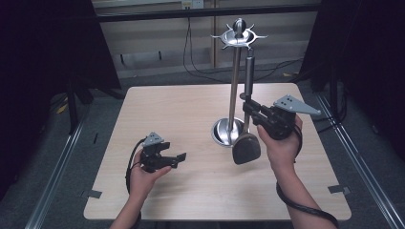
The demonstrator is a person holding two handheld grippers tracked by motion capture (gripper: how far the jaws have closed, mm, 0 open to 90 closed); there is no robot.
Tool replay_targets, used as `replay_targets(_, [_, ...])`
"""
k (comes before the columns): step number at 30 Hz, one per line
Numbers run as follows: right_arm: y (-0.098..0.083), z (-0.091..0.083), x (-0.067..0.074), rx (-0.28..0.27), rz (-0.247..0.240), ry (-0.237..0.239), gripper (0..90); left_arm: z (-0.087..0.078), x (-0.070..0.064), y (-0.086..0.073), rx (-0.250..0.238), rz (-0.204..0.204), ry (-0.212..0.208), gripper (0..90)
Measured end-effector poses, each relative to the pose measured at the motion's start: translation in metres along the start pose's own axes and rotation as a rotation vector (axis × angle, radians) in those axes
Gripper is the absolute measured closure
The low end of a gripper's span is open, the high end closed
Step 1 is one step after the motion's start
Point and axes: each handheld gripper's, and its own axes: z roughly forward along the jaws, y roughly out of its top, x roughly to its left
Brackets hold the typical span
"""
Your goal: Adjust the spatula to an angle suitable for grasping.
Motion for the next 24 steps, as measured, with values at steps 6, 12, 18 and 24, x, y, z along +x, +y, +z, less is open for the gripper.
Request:
replay_targets(6, [0.0006, 0.0025, -0.0015, 0.002, -0.006, 0.001, 75.5, -0.0003, 0.0004, 0.0002, 0.0, 0.0, -0.006, 14.7])
replay_targets(12, [0.0007, 0.0034, -0.0018, 0.005, -0.003, -0.004, 75.3, -0.0003, 0.0001, 0.0004, -0.003, 0.004, -0.006, 14.7])
replay_targets(18, [0.0026, 0.0024, -0.0053, -0.005, 0.007, 0.005, 71.2, -0.0002, 0.0002, 0.0003, -0.001, 0.004, -0.007, 14.6])
replay_targets(24, [0.0056, -0.0009, -0.0074, -0.011, 0.009, -0.002, 65.8, 0.0002, -0.0004, 0.0002, 0.005, 0.008, -0.004, 14.6])
